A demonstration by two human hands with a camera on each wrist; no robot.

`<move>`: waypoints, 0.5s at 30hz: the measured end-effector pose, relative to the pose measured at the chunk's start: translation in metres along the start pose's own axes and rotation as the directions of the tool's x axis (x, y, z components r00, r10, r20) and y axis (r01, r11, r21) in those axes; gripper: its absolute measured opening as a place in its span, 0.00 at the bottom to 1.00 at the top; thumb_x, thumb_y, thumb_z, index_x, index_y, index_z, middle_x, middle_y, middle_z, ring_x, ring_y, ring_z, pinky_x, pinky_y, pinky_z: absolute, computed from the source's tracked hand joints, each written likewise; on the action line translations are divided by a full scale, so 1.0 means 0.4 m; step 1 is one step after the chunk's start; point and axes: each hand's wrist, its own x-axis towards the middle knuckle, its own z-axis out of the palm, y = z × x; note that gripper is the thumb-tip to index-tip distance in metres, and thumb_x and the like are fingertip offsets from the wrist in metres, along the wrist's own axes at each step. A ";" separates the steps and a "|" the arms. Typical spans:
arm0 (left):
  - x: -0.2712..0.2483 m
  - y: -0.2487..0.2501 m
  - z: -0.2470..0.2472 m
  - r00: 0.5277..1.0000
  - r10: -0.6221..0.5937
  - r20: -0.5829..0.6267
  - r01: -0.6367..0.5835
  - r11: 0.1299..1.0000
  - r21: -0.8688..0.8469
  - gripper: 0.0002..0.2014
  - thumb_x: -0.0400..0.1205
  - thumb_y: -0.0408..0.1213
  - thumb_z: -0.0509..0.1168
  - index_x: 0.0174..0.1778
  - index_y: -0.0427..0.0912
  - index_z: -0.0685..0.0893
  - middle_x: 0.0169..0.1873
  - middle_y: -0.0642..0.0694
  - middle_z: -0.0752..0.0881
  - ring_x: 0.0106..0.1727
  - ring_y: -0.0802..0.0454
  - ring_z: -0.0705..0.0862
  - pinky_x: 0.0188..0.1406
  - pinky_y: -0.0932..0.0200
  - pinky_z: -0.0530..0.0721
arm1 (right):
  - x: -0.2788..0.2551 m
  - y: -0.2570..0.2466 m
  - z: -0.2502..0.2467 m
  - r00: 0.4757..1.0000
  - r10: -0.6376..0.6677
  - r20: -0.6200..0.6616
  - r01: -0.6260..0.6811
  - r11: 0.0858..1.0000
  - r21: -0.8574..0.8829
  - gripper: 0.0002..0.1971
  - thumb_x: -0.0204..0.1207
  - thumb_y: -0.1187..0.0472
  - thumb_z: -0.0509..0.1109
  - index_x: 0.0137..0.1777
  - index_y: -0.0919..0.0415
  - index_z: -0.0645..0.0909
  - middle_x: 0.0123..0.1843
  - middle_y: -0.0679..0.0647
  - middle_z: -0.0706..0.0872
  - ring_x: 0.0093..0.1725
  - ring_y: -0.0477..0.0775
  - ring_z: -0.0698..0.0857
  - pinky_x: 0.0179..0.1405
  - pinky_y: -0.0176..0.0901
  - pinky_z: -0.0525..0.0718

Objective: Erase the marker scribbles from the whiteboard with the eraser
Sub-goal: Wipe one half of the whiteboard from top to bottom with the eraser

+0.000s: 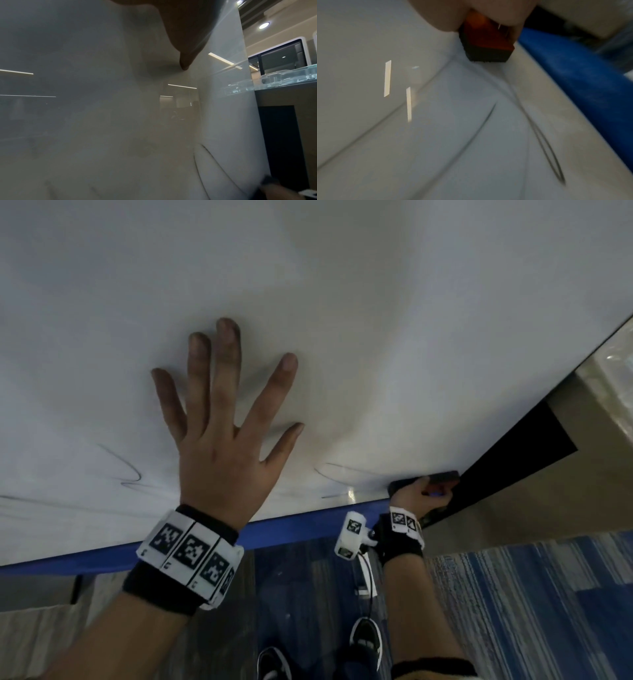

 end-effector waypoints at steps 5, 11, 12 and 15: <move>-0.016 -0.016 0.030 0.999 0.048 -0.009 -0.048 0.999 -0.012 0.32 0.85 0.57 0.68 0.82 0.55 0.65 0.81 0.34 0.53 0.89 0.43 0.37 0.83 0.32 0.43 | -0.100 0.003 -0.010 0.956 -0.220 0.191 0.230 0.973 -0.027 0.27 0.86 0.59 0.68 0.81 0.60 0.63 0.75 0.67 0.74 0.64 0.62 0.81 0.62 0.43 0.85; -0.020 -0.016 0.044 0.999 0.039 -0.034 -0.039 0.999 -0.006 0.33 0.85 0.57 0.67 0.84 0.57 0.63 0.83 0.39 0.47 0.89 0.50 0.32 0.85 0.36 0.38 | -0.071 0.044 -0.034 0.879 0.421 0.224 -0.402 0.907 -0.128 0.24 0.88 0.60 0.65 0.81 0.61 0.65 0.76 0.55 0.76 0.67 0.63 0.81 0.68 0.57 0.84; -0.020 -0.015 0.044 0.999 0.032 -0.036 -0.033 0.999 -0.003 0.33 0.86 0.56 0.67 0.85 0.57 0.62 0.83 0.40 0.46 0.88 0.52 0.31 0.85 0.37 0.37 | -0.096 0.013 -0.031 0.904 0.370 0.213 -0.351 0.928 -0.122 0.25 0.88 0.62 0.65 0.81 0.62 0.63 0.74 0.55 0.75 0.67 0.61 0.80 0.69 0.46 0.81; -0.018 -0.012 0.042 0.999 0.026 -0.019 -0.027 0.999 -0.022 0.33 0.86 0.55 0.67 0.85 0.57 0.61 0.84 0.41 0.45 0.89 0.51 0.32 0.85 0.37 0.37 | -0.189 -0.067 -0.026 0.972 0.009 0.233 -0.019 0.999 0.041 0.29 0.86 0.69 0.67 0.83 0.65 0.60 0.71 0.59 0.75 0.63 0.57 0.79 0.48 0.21 0.79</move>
